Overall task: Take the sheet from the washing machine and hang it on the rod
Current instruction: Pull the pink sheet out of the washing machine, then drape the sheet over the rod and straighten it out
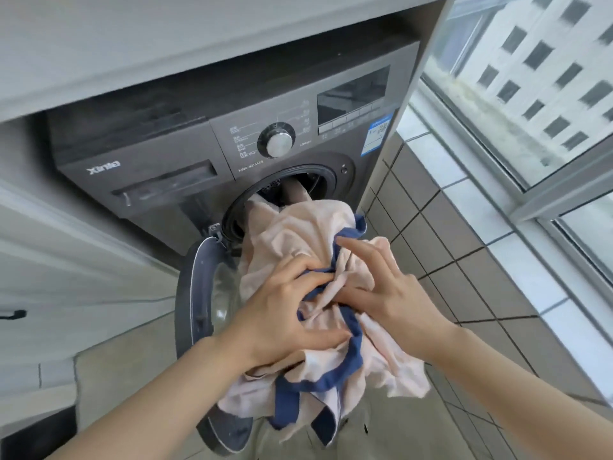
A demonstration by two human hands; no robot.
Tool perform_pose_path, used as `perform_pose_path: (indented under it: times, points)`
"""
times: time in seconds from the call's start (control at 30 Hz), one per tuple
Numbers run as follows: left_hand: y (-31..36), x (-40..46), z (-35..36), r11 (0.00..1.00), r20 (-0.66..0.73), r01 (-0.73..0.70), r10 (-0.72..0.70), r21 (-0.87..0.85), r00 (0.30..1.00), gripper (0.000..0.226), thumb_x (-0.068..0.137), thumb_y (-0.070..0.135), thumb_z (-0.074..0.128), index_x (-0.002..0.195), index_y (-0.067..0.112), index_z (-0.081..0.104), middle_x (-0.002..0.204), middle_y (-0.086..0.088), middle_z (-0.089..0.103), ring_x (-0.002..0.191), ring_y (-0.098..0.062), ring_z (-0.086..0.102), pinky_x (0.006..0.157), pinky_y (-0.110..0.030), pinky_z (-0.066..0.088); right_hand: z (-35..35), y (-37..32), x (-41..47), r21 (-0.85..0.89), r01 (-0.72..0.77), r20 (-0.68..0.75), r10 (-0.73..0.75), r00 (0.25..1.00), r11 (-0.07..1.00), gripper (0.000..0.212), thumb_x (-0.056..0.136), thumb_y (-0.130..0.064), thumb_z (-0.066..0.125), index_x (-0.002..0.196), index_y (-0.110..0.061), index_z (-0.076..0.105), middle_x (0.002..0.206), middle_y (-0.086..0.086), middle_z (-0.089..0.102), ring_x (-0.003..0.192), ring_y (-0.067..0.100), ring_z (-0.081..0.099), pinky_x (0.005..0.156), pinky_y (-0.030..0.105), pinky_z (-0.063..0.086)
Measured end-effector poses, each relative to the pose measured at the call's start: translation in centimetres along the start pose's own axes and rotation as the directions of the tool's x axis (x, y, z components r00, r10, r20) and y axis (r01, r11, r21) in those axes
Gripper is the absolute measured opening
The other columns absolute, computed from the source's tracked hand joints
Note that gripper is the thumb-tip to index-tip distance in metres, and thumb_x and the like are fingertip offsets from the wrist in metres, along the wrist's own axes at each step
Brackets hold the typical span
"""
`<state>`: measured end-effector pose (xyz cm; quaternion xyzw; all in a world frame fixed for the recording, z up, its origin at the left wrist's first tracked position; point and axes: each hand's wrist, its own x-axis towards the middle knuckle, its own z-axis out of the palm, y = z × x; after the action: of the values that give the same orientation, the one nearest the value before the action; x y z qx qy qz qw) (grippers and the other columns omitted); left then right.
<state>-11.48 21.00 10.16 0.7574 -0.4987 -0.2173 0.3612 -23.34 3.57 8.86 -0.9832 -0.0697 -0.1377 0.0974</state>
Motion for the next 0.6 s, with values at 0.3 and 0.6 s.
perform_pose_path:
  times: [0.3,0.6]
  points:
    - [3.9,-7.8,-5.8,0.926,0.071,-0.366,0.361,0.090,0.930,0.062,0.076,0.044,0.076,0.122,0.005,0.061,0.123,0.000,0.058,0.114,-0.014,0.052,0.099,-0.029,0.042,-4.3,-10.1,-1.7,-0.023,-0.075,0.009,0.075,0.997,0.997,0.026,0.097,-0.020,0.047,0.117,-0.023,0.064,0.133,0.007,0.057,0.125,0.028,0.052,0.063,0.020,0.034]
    - [7.3,-12.0,-9.6,0.835,0.206,-0.492,0.451,0.245,0.868,0.102,0.061,0.066,0.073,0.148,0.031,0.031,0.158,0.001,0.012,0.144,-0.024,0.015,0.117,-0.042,0.022,-9.8,-16.9,-3.0,-0.088,-0.199,-0.189,0.179,0.966,0.976,0.022,0.093,-0.018,0.058,0.114,-0.022,0.059,0.121,0.008,0.064,0.117,0.028,0.058,0.041,0.033,0.042]
